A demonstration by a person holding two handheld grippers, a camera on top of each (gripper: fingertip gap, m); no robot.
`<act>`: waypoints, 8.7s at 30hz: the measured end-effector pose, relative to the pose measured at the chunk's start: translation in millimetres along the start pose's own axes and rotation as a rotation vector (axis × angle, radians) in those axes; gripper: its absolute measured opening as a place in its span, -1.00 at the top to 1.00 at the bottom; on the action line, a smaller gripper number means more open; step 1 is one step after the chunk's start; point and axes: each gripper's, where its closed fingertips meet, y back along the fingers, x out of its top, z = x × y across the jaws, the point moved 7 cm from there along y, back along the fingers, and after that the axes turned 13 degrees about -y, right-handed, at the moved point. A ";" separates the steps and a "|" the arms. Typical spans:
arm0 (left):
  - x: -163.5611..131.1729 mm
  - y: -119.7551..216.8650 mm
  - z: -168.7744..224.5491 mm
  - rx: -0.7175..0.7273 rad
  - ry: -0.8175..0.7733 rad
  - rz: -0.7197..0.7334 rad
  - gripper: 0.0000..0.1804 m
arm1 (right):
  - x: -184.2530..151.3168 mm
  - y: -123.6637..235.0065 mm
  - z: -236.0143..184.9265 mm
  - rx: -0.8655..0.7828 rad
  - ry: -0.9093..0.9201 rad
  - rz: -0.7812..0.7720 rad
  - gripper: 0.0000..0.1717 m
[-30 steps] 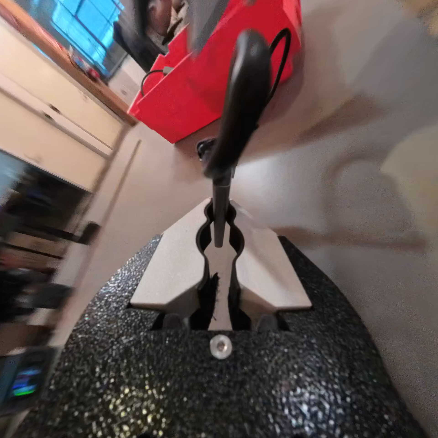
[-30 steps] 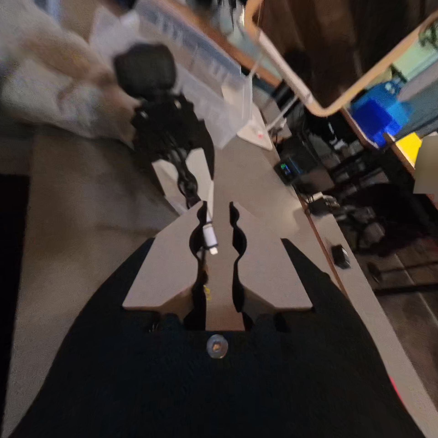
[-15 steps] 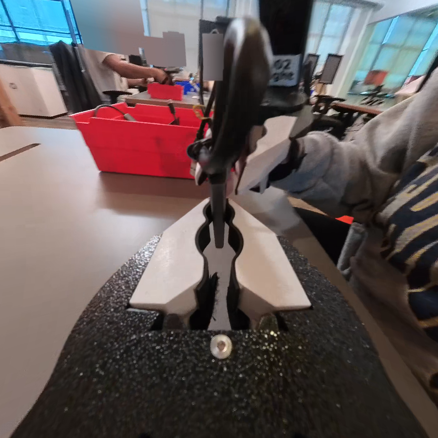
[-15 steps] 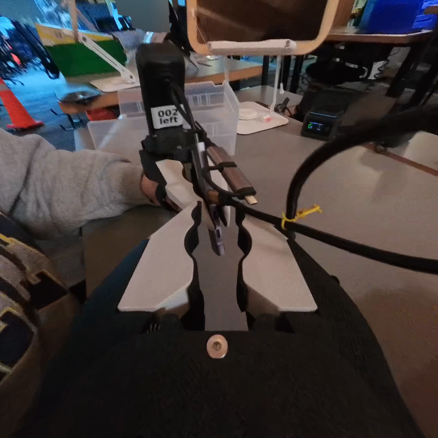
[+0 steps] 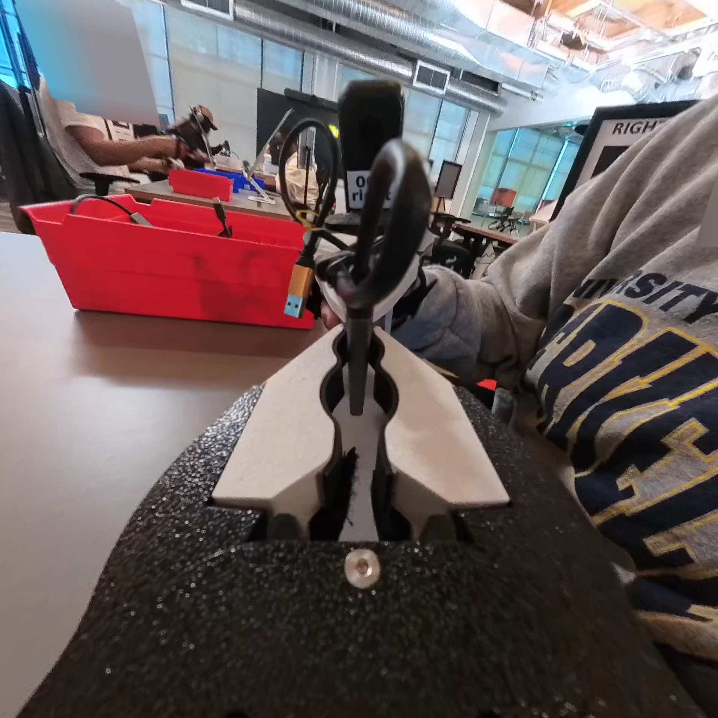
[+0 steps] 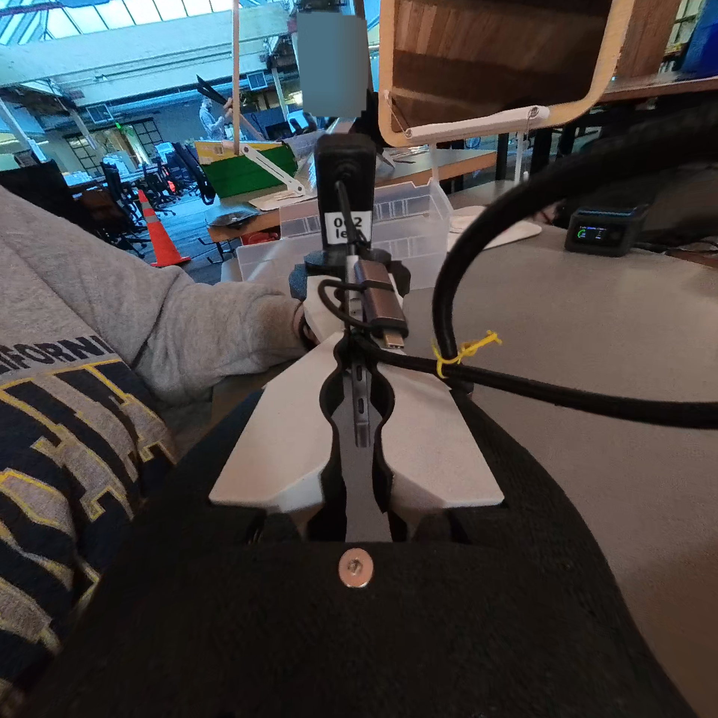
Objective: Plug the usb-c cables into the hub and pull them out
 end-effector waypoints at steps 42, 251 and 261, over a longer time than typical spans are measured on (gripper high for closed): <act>13.8 10.8 4.5 0.073 -0.095 0.144 0.92 | -2.6 -10.0 -7.5 -0.206 0.258 -0.320 0.59; 40.5 322.6 168.9 1.722 0.211 -0.690 0.38 | 41.1 330.3 -20.7 -1.241 0.089 0.248 0.58; 107.8 250.5 39.9 1.327 0.226 -0.681 0.34 | 63.2 84.8 -41.7 -0.571 0.353 0.243 0.51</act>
